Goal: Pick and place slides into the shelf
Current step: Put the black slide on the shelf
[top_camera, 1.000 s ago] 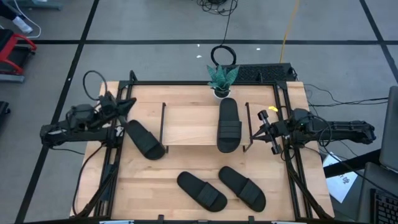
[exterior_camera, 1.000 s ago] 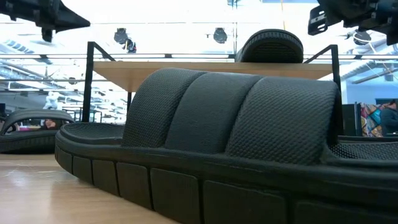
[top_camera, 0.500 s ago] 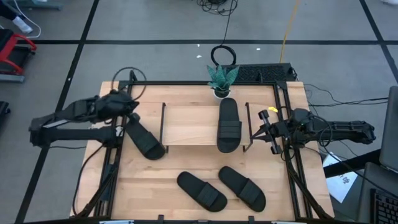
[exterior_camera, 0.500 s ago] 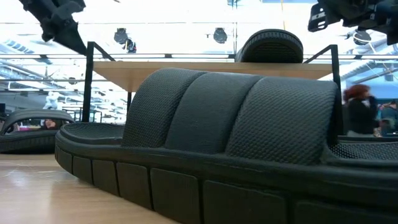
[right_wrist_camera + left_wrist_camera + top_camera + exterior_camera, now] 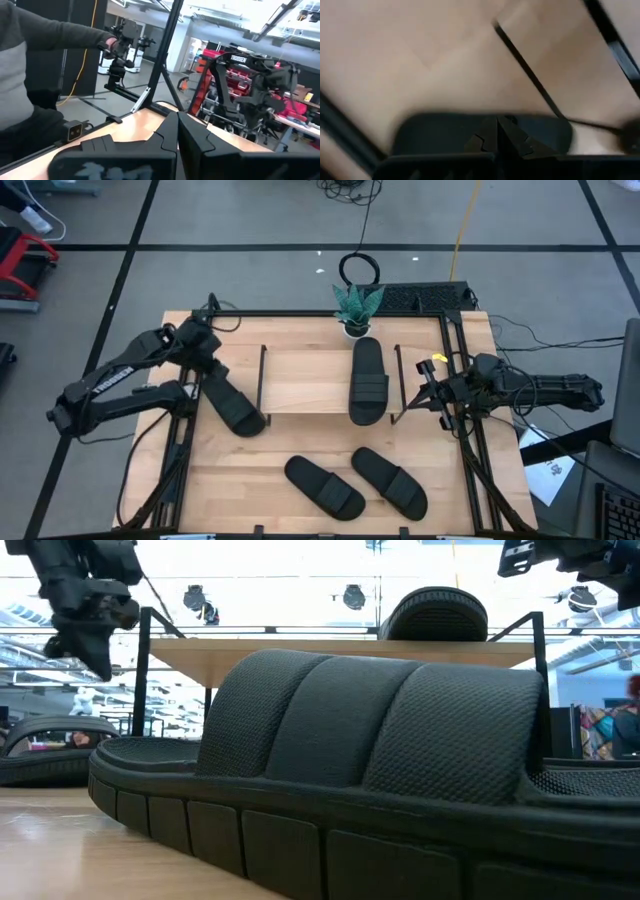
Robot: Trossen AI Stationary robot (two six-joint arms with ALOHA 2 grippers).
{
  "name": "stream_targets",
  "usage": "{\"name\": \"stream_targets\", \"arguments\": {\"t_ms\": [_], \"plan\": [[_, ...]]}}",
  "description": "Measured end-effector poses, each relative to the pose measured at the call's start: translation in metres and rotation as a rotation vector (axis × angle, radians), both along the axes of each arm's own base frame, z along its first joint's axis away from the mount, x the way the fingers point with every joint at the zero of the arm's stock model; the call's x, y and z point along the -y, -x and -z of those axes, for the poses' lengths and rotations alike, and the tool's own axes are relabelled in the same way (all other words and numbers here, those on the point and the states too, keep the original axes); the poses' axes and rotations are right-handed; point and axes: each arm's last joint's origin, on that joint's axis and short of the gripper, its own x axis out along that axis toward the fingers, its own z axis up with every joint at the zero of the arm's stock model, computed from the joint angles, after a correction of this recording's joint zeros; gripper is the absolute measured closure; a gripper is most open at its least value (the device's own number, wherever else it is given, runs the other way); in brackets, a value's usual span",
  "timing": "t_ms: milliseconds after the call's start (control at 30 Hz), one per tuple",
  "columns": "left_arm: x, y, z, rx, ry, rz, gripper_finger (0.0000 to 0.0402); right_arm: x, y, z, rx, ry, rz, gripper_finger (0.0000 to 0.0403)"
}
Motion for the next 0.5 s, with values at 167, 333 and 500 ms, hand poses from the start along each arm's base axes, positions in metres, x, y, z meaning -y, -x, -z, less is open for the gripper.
{"name": "stream_targets", "arguments": {"t_ms": [167, 333, 500], "plan": [[0.004, 0.002, 0.013, -0.012, 0.16, -0.089, 0.0401, 0.0, 0.0, 0.0, 0.0, 0.0, 0.0, 0.0403], [0.008, 0.002, 0.028, -0.03, 0.223, -0.068, 0.04, 0.0, 0.0, 0.0, 0.0, 0.0, 0.0, 0.0403], [0.016, 0.0, 0.045, 0.001, 0.363, -0.003, 0.0384, 0.0, 0.0, 0.0, 0.0, 0.0, 0.001, 0.0403]]}}
